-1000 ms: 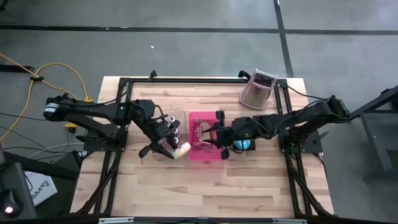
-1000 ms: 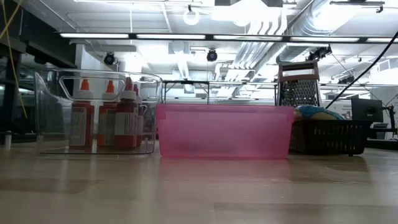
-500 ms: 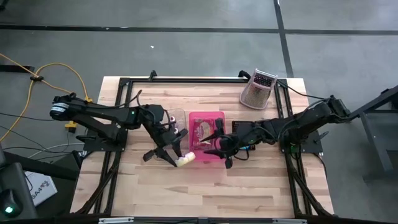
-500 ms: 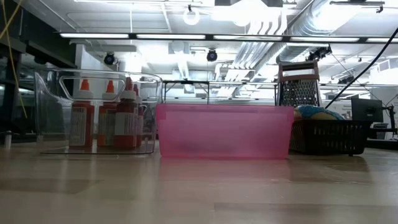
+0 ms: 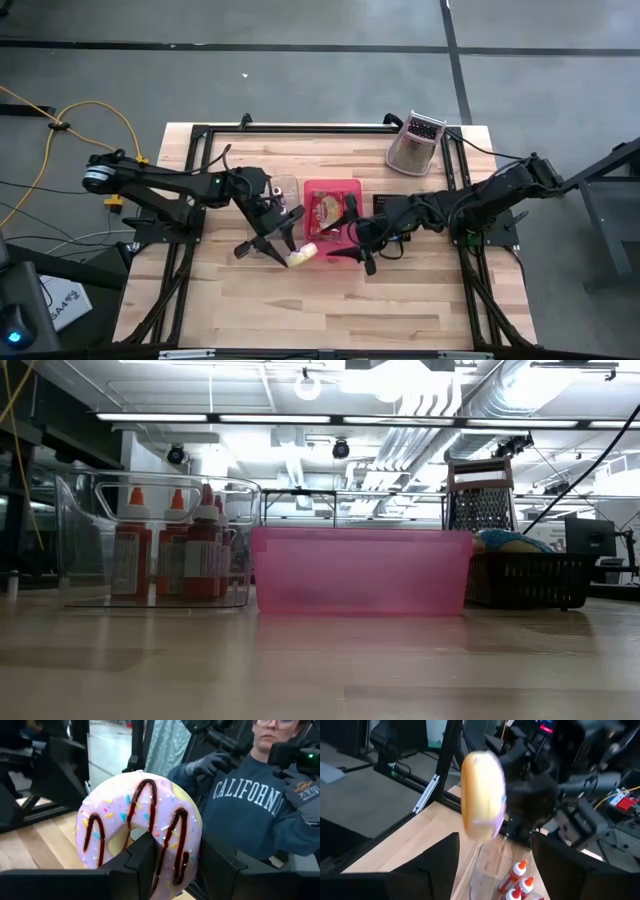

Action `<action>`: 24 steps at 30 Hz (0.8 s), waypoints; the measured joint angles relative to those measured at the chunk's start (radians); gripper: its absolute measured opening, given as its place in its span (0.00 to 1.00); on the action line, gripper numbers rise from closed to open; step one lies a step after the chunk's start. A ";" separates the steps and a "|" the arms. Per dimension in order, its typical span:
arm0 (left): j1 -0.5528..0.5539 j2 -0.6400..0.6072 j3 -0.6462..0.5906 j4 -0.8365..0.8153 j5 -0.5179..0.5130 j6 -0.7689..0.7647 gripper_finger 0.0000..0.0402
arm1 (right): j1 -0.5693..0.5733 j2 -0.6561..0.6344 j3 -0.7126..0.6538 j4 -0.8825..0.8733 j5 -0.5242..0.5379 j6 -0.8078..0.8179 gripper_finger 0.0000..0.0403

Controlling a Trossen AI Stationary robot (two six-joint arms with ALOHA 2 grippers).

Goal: Pick & Place Food Item
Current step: Put the violet donut into the black bin

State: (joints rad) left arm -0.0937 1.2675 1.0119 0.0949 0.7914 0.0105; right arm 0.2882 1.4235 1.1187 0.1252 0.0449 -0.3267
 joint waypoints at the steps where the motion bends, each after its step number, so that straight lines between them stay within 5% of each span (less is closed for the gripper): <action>1: 0.000 0.006 0.000 0.003 0.000 0.000 0.32 | 0.000 0.000 0.000 0.006 0.000 0.000 0.58; 24: 0.054 0.075 0.000 0.081 0.072 -0.002 0.32 | -0.002 0.058 0.000 0.106 -0.059 0.019 0.58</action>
State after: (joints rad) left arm -0.0392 1.3422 1.0119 0.1758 0.8630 0.0081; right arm 0.2859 1.4815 1.1183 0.2308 -0.0144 -0.3073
